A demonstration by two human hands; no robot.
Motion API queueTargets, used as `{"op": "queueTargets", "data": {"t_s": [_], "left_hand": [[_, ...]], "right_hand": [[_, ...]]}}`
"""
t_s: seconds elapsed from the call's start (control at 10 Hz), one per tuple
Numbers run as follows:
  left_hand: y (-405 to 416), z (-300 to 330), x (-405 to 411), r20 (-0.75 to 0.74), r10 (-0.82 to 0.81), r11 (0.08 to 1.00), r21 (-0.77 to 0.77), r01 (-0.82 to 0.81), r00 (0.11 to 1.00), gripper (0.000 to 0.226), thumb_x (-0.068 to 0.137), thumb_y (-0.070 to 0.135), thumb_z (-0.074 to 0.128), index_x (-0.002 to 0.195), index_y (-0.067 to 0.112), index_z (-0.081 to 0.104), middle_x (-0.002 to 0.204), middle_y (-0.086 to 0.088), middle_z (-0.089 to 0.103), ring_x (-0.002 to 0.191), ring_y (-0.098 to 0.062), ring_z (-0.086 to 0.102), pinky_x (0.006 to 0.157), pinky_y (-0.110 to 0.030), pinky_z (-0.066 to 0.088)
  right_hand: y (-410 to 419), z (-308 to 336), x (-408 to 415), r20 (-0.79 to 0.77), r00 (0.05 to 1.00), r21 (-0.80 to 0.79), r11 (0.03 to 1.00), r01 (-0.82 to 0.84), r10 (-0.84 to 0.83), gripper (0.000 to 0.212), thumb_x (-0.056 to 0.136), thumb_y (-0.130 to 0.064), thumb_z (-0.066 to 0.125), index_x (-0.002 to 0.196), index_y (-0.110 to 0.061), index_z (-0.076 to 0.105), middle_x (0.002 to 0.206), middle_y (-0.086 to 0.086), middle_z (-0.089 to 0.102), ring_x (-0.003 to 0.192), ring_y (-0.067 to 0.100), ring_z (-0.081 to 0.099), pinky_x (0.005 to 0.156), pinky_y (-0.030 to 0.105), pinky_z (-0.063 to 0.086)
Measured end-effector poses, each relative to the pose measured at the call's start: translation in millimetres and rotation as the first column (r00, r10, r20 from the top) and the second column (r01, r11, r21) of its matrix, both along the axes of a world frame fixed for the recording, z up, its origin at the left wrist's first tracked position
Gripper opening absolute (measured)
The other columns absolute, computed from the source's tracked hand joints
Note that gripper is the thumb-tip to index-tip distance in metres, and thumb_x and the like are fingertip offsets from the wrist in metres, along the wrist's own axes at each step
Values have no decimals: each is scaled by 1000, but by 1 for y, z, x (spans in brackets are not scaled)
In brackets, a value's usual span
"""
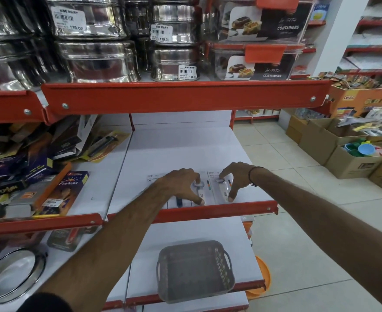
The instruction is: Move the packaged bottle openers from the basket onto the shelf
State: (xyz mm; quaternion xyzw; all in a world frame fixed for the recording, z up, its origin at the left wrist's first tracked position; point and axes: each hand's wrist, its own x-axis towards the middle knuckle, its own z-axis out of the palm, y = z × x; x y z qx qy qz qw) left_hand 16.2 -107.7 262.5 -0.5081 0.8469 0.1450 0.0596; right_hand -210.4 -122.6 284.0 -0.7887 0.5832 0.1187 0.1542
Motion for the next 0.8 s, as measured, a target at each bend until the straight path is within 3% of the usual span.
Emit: {"op": "queueTargets", "data": {"t_s": [0.4, 0.5, 0.6, 0.7, 0.8], "left_hand": [[-5, 0, -5, 6, 39, 999, 32, -40, 999, 80, 64, 68, 77, 126, 23, 53, 127, -1, 57, 109, -22, 54, 89, -39, 48], [-2, 2, -6, 27, 49, 999, 20, -50, 998, 82, 64, 68, 77, 129, 23, 53, 130, -2, 57, 112, -22, 54, 90, -38, 48], [11, 10, -4, 23, 95, 995, -1, -95, 995, 87, 68, 64, 77, 139, 23, 48, 144, -2, 50, 126, -25, 50, 101, -42, 47], [24, 18, 1, -58, 129, 989, -68, -132, 990, 80, 76, 60, 72, 143, 24, 46, 152, 0, 45, 134, -25, 47, 108, -43, 44], [56, 25, 12, -120, 103, 904, -403, -143, 987, 71, 91, 62, 52, 150, 25, 39, 165, 0, 32, 149, -24, 32, 121, -44, 28]], "right_hand": [[-5, 3, 1, -10, 998, 4, 998, -66, 66, 95, 55, -50, 91, 138, -24, 53, 149, -2, 46, 132, 23, 46, 110, 41, 41], [0, 6, 2, -32, 997, 7, 997, -77, 77, 99, 55, -53, 90, 141, -25, 50, 150, -1, 45, 133, 24, 46, 111, 42, 41], [20, 15, 4, -73, 995, -76, 994, -78, 73, 104, 61, -61, 83, 148, -24, 40, 154, 0, 43, 138, 25, 43, 111, 43, 38], [34, 22, 5, -35, 998, -166, 985, -47, 42, 98, 68, -66, 75, 149, -24, 39, 155, 0, 42, 140, 24, 41, 115, 46, 34], [62, 27, 11, 32, 999, -390, 921, -5, 19, 93, 79, -73, 57, 153, -24, 28, 161, -3, 32, 148, 20, 27, 121, 54, 16]]}}
